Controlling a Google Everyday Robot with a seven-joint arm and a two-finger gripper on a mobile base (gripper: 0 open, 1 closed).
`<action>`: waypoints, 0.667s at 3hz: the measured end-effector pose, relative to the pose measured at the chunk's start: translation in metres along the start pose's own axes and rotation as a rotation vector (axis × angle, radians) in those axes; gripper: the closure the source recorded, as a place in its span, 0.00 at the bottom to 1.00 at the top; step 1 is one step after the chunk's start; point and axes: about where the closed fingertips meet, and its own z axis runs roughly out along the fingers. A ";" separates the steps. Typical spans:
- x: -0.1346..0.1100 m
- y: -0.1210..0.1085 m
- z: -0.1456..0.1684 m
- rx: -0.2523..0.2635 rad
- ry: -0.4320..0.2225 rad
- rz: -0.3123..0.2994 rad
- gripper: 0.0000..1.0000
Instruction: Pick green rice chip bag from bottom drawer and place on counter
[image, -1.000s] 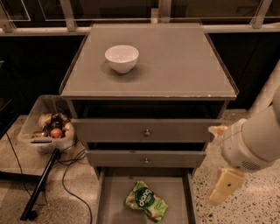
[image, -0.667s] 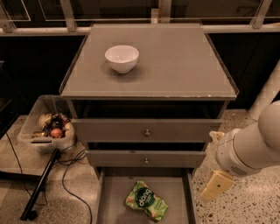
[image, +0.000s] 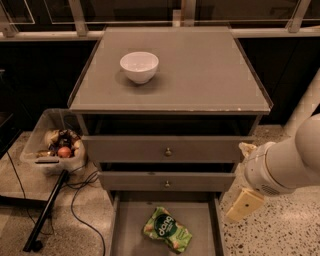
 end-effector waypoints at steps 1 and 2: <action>-0.004 0.008 0.011 -0.033 -0.057 -0.007 0.00; 0.002 0.026 0.037 -0.064 -0.147 0.005 0.00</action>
Offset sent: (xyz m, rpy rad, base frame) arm -0.0180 0.0251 -0.0806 0.2765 -0.0340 0.0695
